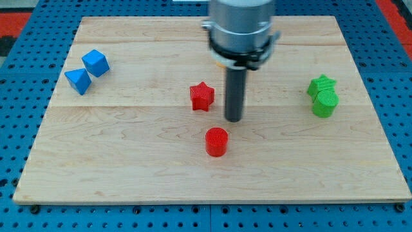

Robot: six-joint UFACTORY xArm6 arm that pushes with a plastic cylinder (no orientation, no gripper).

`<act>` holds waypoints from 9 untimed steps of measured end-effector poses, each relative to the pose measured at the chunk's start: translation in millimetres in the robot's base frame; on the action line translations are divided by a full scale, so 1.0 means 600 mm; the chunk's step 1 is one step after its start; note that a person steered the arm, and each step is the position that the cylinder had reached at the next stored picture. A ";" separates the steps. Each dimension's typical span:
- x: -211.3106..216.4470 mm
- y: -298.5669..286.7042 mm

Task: Push the red star close to the blue blocks

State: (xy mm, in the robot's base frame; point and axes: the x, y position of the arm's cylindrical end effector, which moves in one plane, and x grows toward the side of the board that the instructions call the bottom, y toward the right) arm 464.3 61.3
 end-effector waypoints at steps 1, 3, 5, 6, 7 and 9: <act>-0.069 -0.014; -0.049 -0.101; -0.009 -0.234; -0.049 -0.339; -0.016 -0.255; -0.104 -0.216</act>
State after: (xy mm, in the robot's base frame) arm 401.7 -68.6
